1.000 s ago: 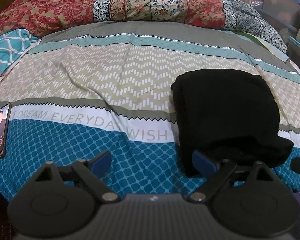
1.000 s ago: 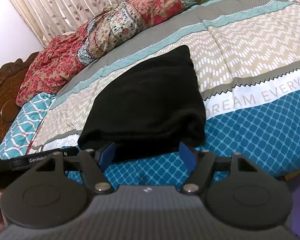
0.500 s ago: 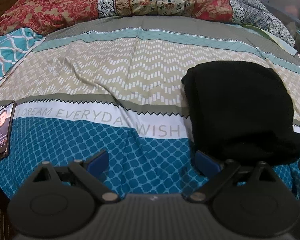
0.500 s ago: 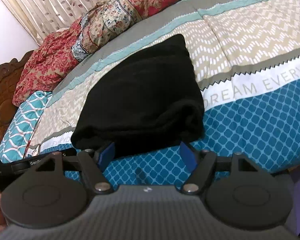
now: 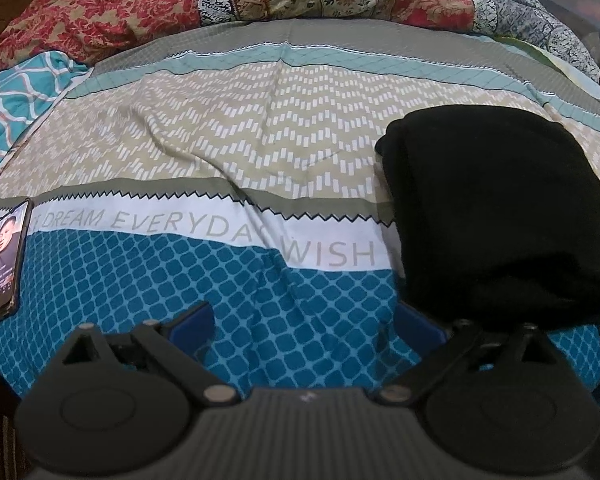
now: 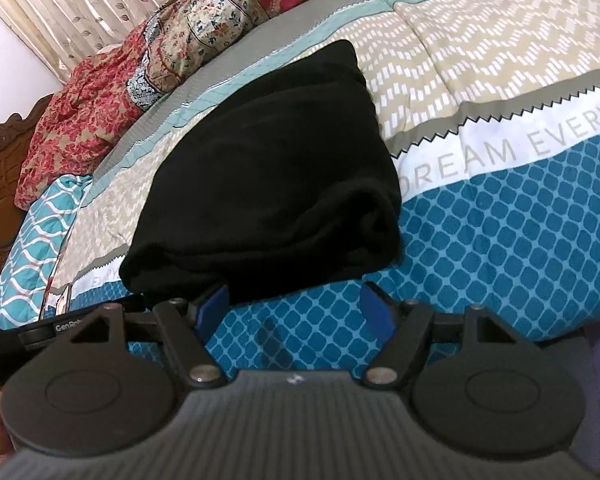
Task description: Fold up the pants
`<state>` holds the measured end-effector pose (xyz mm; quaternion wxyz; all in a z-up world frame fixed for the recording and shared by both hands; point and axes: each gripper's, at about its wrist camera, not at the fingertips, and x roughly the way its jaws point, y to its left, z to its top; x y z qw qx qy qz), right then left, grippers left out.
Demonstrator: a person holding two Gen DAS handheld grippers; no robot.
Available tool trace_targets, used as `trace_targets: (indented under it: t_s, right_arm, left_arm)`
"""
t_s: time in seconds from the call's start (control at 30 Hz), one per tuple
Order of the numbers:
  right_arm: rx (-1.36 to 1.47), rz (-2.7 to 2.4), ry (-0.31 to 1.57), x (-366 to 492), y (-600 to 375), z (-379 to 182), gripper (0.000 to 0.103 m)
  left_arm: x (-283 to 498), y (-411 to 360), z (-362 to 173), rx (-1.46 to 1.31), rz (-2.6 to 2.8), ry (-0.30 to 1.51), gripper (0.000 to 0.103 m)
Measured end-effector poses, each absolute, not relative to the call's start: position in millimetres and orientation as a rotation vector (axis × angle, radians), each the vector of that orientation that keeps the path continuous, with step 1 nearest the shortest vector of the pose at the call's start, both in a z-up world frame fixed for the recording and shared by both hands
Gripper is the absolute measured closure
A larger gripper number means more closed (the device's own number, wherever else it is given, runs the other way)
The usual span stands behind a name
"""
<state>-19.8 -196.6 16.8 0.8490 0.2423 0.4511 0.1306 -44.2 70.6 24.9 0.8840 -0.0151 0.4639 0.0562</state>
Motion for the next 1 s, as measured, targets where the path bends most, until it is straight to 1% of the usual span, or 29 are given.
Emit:
trace_targets:
  t_s: [0.47, 0.73, 0.8, 1.0]
  right_arm:
    - [0.504, 0.262, 0.989, -13.8, -196.3, 10.1, 0.026]
    - [0.501, 0.272, 0.987, -11.2, -195.0, 8.5, 0.020]
    - [0.516, 0.277, 0.986, -10.6, -195.9, 7.4, 0.017]
    - [0.541, 0.286, 0.983, -11.5, -200.1, 5.8, 0.015]
  left_arm:
    - [-39.4, 71.8, 15.4, 0.001, 0.133, 0.988, 0.000]
    - [-36.5, 72.8, 5.6, 0.019, 0.149, 1.016, 0.000]
    - [-36.2, 72.5, 4.3, 0.024, 0.149, 1.020, 0.000]
    - [-36.1, 72.1, 2.9, 0.026, 0.150, 1.022, 0.000]
